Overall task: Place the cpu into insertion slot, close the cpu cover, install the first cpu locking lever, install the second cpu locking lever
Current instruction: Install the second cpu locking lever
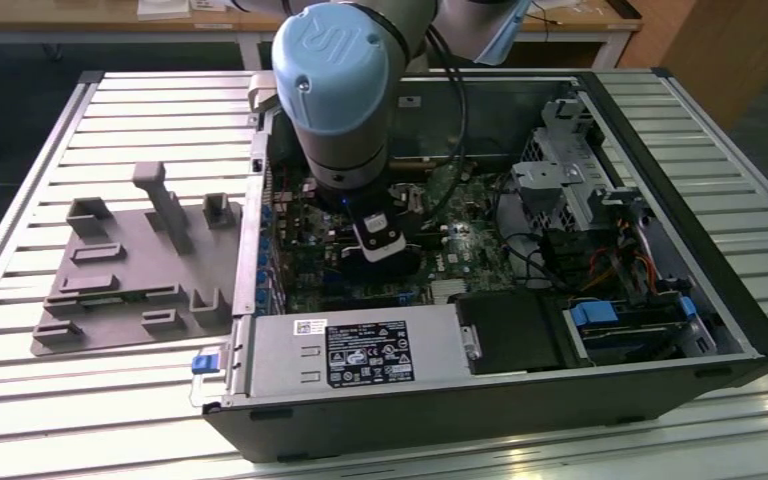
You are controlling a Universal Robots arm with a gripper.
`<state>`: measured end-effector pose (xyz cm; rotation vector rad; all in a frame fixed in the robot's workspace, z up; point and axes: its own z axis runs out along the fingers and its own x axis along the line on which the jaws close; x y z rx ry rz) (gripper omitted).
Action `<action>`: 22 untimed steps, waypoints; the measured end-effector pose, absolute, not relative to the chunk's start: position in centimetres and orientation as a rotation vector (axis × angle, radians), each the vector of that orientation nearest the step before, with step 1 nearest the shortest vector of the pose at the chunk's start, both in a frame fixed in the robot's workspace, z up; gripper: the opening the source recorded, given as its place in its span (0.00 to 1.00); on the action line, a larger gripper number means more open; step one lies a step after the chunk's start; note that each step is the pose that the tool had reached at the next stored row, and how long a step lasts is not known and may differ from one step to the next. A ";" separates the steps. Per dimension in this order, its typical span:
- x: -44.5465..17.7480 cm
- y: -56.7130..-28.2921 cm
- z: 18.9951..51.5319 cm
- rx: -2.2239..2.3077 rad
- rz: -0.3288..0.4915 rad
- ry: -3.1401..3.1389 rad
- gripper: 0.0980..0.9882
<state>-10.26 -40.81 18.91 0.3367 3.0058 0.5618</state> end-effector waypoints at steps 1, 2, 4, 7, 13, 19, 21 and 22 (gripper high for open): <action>-10.3 -40.8 19.0 0.337 0.561 3.006 0.00; -10.3 -40.8 19.2 0.337 0.561 3.005 0.00; -10.3 -40.8 19.5 0.336 0.561 3.005 0.00; -10.3 -40.8 20.0 0.336 0.560 3.004 0.00; -10.3 -40.8 21.4 0.340 0.536 3.005 0.00; -10.1 -40.7 21.7 0.359 0.457 3.008 0.00; -10.0 -40.7 21.7 0.368 0.439 3.007 0.00; -10.0 -40.6 21.7 0.372 0.432 3.007 0.00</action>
